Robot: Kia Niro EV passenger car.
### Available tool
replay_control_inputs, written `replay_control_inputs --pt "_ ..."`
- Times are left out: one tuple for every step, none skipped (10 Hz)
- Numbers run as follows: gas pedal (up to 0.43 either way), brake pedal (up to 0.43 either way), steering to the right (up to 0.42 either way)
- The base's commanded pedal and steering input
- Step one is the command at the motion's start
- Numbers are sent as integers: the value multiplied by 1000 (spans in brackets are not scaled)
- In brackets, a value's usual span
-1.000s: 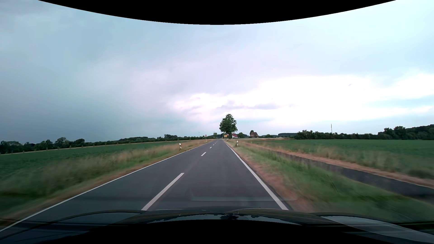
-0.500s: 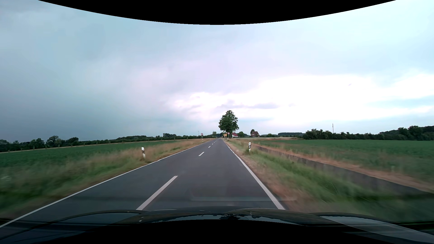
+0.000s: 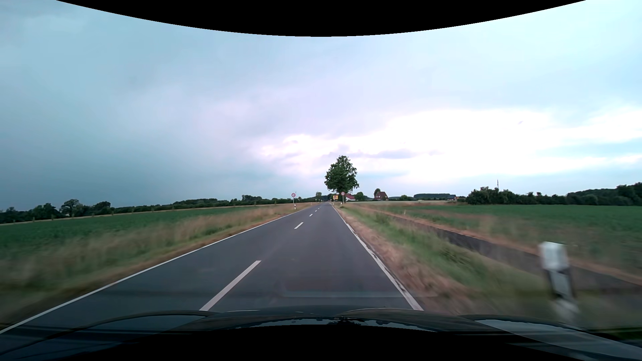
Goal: Follow the waypoints while adhering to traffic rules and regulations
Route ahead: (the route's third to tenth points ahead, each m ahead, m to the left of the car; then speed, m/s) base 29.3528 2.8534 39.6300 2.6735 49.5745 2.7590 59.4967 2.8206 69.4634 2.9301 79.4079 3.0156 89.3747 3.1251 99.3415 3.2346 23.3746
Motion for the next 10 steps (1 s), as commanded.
replay_control_inputs --pt "0 220 -5" --pt "0 213 -5" --pt "0 207 -5" --pt "0 207 -6" --pt "0 207 -6" --pt "0 201 -6" --pt "0 207 -5" --pt "0 207 -4" --pt "0 201 -4" --pt "0 201 -5"
